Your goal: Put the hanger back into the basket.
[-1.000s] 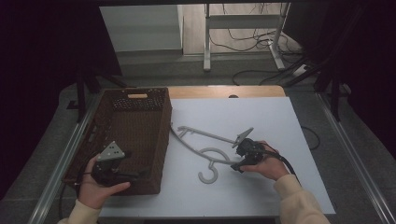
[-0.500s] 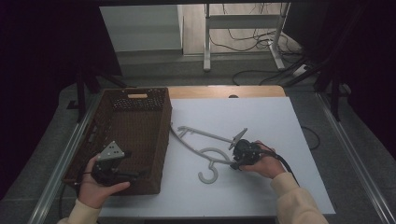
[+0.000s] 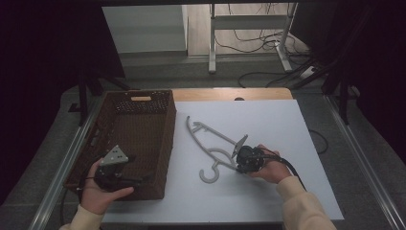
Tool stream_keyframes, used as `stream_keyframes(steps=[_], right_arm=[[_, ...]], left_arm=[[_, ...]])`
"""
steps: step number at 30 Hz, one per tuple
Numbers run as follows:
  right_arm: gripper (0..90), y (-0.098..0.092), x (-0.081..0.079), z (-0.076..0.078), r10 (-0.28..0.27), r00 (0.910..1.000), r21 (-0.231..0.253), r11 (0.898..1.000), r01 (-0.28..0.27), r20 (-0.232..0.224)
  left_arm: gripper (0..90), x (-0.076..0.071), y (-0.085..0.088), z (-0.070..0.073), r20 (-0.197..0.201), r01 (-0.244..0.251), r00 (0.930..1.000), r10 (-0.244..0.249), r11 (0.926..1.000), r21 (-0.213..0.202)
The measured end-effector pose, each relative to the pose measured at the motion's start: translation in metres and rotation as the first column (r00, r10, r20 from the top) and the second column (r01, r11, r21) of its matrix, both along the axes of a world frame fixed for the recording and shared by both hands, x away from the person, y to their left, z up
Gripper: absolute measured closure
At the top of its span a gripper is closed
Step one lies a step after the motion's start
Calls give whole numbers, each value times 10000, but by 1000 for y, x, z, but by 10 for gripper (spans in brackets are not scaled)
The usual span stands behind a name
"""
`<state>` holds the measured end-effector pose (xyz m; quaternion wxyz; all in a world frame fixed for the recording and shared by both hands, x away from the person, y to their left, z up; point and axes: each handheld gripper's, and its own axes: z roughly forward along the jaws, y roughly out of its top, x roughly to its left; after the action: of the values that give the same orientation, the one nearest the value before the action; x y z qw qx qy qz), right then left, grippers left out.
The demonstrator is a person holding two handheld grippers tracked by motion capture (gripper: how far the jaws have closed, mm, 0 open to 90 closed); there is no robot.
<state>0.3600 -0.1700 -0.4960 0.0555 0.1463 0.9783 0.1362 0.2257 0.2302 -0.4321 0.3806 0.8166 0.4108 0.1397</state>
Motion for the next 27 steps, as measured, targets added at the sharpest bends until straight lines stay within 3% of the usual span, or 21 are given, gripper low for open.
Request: stream_keyframes(steps=[4, 8, 9, 11, 14, 17, 25, 27], right_arm=[[819, 0, 1, 1, -246, 9997, 33, 9997, 247, -87], [820, -5, 5, 3, -1013, 9944, 246, 9945, 1020, -304], [820, -7, 6, 5, -1200, 9919, 498, 9913, 1220, -422], [820, -12, 8, 11, -1403, 9879, 1110, 9829, 1470, -656], [820, -19, 8, 25, -1661, 9811, 2232, 9572, 1845, -989], [820, -24, 6, 35, -1763, 9794, 2829, 9386, 1973, -983], [819, -29, -7, 54, -1777, 9814, 3438, 9192, 1921, -731], [818, -31, -9, 56, -1908, 9784, 3660, 9074, 2067, -795]], left_arm=[[154, 0, 1, 0, 27, -23, 10000, 23, 10000, -8], [155, 0, 1, 0, 45, -37, 10000, 37, 10000, -38], [155, 0, 1, 0, 54, -30, 10000, 30, 10000, -34], [155, 1, 1, 0, 47, -13, 10000, 13, 10000, -33], [155, 1, 1, 0, 41, -27, 10000, 27, 10000, -36], [155, 1, 1, 0, 72, -25, 10000, 25, 10000, -35], [156, 0, -1, 0, 64, 2, 10000, -2, 10000, -24], [156, 0, -2, 0, 73, 20, 10000, -19, 10000, -20]])
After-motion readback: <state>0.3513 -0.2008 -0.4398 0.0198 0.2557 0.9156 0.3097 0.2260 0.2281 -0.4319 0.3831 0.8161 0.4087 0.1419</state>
